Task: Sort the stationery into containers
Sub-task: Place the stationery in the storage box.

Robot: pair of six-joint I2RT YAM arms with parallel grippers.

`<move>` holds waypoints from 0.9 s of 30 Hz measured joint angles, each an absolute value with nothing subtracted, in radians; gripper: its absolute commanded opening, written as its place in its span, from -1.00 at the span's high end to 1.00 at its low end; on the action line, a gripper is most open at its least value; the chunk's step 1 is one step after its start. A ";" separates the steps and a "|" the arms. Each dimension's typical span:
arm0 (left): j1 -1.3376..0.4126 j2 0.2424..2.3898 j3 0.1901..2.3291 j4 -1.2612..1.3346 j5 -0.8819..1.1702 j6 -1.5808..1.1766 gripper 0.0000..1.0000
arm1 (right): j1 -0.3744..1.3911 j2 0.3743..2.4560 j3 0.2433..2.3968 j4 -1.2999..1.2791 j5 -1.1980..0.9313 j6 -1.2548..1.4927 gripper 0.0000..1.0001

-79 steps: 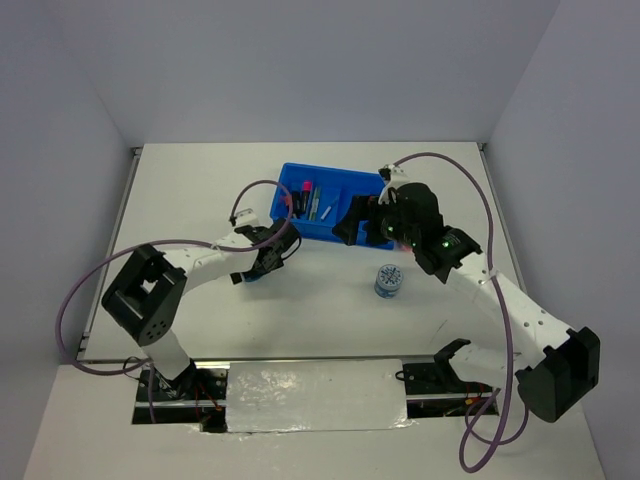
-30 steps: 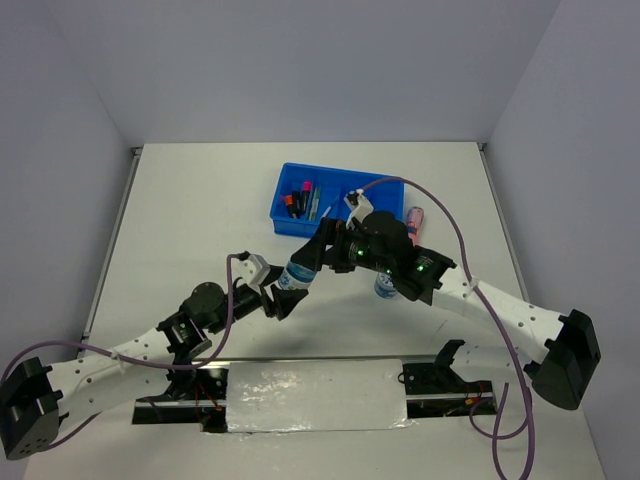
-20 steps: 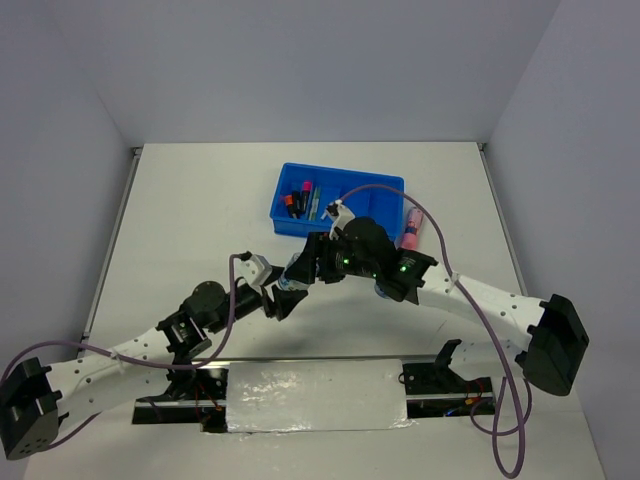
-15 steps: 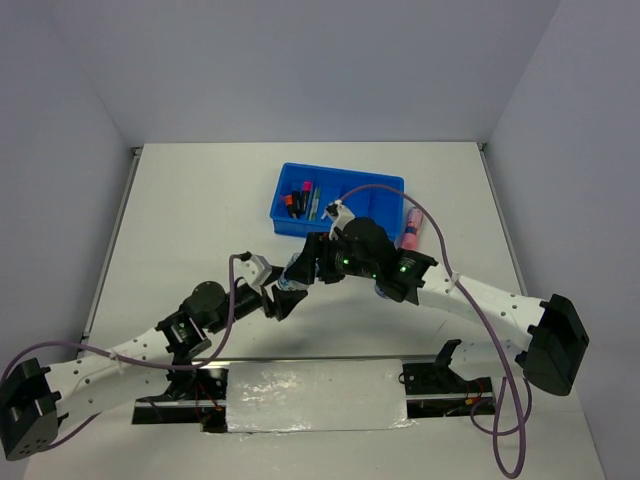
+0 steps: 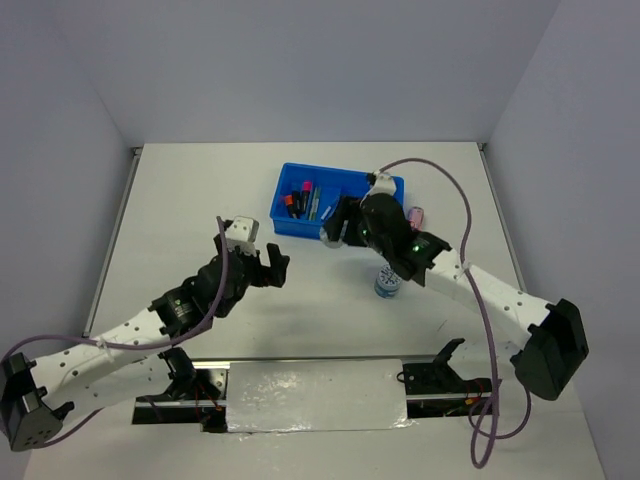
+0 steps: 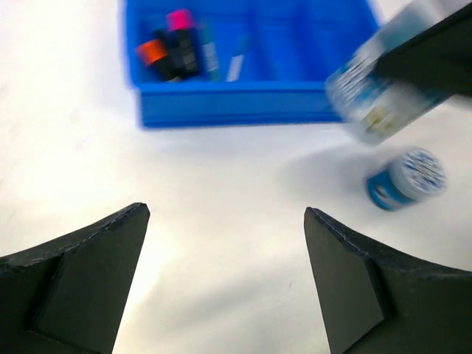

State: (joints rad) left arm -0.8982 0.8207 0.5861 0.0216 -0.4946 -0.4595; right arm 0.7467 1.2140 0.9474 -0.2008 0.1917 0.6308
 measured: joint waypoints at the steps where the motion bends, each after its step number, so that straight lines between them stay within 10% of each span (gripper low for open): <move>1: -0.898 0.838 0.625 -0.052 -0.535 -0.493 -0.99 | 0.707 1.233 0.973 -0.210 0.221 0.618 1.00; 13: -0.898 0.829 0.900 -0.608 -0.440 -0.469 -0.99 | 0.513 1.806 1.462 -0.239 0.466 0.380 0.99; 27: -0.892 0.530 0.819 -0.598 -0.394 -0.414 -0.99 | 0.494 1.912 1.480 -0.170 0.466 0.266 0.81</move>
